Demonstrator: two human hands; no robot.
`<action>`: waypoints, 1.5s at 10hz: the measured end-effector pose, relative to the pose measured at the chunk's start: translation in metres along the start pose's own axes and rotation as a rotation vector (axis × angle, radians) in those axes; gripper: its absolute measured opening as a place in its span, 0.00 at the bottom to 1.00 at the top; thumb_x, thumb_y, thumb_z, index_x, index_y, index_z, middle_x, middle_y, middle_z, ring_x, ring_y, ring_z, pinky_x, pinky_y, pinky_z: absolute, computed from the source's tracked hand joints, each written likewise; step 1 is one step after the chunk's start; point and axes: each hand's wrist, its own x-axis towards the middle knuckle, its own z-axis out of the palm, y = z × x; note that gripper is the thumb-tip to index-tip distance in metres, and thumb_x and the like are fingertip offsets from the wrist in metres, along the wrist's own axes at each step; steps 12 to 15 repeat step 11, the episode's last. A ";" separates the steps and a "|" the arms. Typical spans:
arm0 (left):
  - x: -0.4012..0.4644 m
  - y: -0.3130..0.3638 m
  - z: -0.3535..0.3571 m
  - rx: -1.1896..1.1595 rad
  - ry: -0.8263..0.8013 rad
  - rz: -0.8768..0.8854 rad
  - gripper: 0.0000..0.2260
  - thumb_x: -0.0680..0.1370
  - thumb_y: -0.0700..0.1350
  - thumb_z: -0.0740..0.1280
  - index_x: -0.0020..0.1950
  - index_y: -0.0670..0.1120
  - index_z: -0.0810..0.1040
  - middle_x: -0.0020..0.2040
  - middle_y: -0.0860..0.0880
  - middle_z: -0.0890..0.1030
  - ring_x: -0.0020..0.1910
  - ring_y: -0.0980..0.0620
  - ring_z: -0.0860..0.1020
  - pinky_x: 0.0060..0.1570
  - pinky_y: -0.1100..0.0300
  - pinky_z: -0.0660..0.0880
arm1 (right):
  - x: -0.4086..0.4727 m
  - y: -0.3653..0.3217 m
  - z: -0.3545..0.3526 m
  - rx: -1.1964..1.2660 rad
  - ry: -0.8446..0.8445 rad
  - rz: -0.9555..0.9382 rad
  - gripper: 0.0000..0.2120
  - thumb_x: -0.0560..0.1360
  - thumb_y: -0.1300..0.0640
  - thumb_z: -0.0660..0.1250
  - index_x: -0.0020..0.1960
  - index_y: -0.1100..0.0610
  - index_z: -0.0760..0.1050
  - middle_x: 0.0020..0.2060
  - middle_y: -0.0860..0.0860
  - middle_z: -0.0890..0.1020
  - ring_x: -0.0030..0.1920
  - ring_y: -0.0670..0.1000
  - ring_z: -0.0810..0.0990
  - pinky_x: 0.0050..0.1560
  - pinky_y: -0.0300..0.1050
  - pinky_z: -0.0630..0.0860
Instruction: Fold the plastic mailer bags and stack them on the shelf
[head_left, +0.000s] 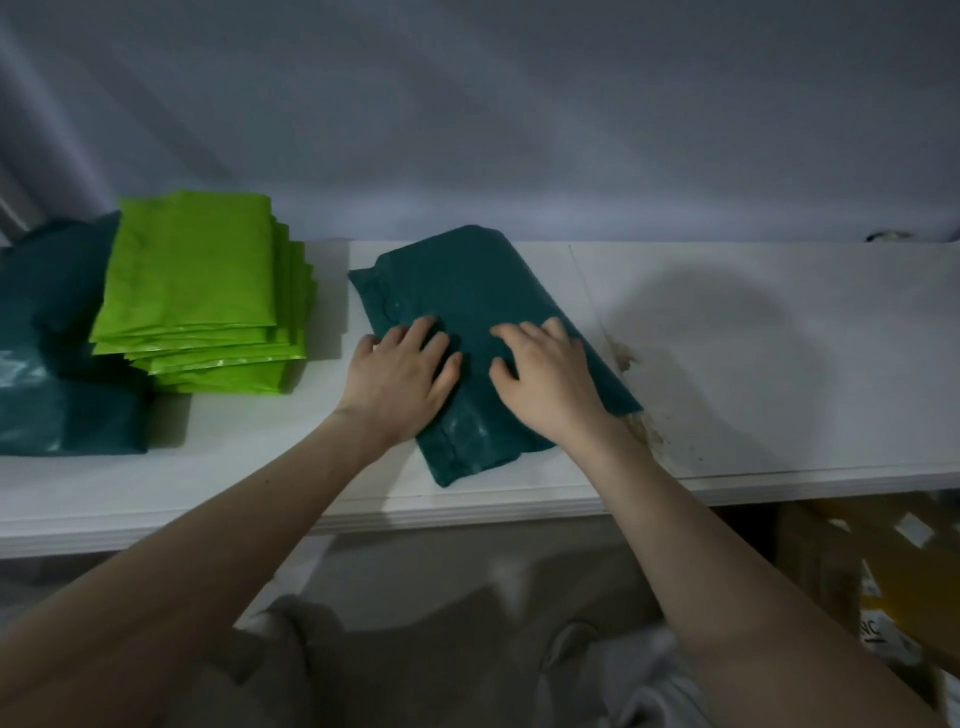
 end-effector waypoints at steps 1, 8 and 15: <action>-0.004 -0.014 0.001 0.015 -0.039 -0.053 0.27 0.79 0.61 0.42 0.65 0.46 0.67 0.73 0.49 0.65 0.71 0.48 0.65 0.65 0.47 0.64 | 0.005 0.007 -0.001 0.017 0.004 0.104 0.26 0.77 0.51 0.58 0.73 0.55 0.60 0.68 0.56 0.66 0.67 0.59 0.63 0.65 0.54 0.65; 0.002 -0.038 0.002 -0.104 -0.118 -0.043 0.22 0.82 0.53 0.49 0.75 0.50 0.55 0.78 0.44 0.50 0.77 0.46 0.49 0.74 0.49 0.49 | 0.041 -0.053 0.032 0.073 -0.207 0.204 0.29 0.79 0.41 0.52 0.76 0.46 0.48 0.72 0.56 0.57 0.69 0.60 0.58 0.66 0.54 0.64; 0.006 -0.035 0.006 -0.117 -0.103 -0.067 0.22 0.81 0.54 0.49 0.74 0.49 0.56 0.78 0.44 0.51 0.77 0.46 0.49 0.73 0.49 0.51 | 0.043 -0.048 0.031 0.070 -0.207 0.170 0.29 0.78 0.39 0.51 0.76 0.45 0.48 0.73 0.55 0.57 0.69 0.59 0.57 0.66 0.55 0.63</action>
